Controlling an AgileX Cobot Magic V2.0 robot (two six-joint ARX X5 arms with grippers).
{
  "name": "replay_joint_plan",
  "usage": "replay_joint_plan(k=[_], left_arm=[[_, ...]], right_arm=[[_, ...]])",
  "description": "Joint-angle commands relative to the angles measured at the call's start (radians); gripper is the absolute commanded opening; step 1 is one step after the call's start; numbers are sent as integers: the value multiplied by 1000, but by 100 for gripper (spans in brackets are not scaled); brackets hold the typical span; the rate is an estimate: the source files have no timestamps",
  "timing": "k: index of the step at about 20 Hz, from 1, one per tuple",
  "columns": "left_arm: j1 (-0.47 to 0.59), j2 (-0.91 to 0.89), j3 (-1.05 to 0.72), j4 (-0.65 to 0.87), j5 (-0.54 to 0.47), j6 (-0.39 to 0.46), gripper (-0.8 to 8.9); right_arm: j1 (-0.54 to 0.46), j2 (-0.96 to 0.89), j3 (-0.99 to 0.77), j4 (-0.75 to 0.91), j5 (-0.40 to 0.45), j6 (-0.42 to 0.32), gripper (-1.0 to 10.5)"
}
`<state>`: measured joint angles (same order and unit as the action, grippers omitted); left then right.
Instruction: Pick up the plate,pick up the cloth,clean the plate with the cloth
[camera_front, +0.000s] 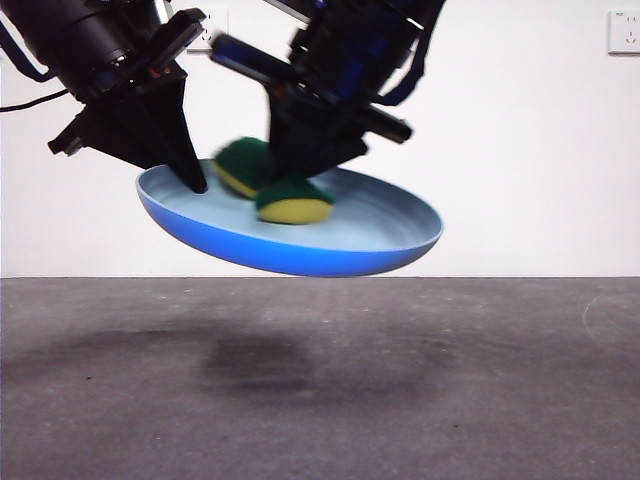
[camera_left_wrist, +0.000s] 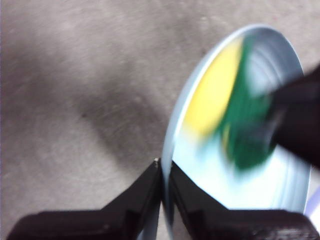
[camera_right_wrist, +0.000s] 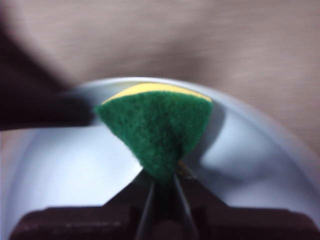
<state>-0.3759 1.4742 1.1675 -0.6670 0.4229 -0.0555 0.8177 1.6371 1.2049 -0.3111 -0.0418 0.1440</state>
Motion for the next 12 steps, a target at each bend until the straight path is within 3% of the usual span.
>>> replay_joint_plan(k=[1,3,7,12], left_arm=[[-8,-3,-1,58,52,3,-9],[-8,-3,-1,79,52,-2,-9],[-2,-3,-1,76,50,-2,-9],[-2,-3,-1,33,52,4,-9]], right_arm=[[40,20,-8,-17,-91,23,-16],[65,20,-8,-62,-138,22,-16],[89,20,-8,-253,-113,-31,-17],[69,20,-8,-415,272,-63,-16]])
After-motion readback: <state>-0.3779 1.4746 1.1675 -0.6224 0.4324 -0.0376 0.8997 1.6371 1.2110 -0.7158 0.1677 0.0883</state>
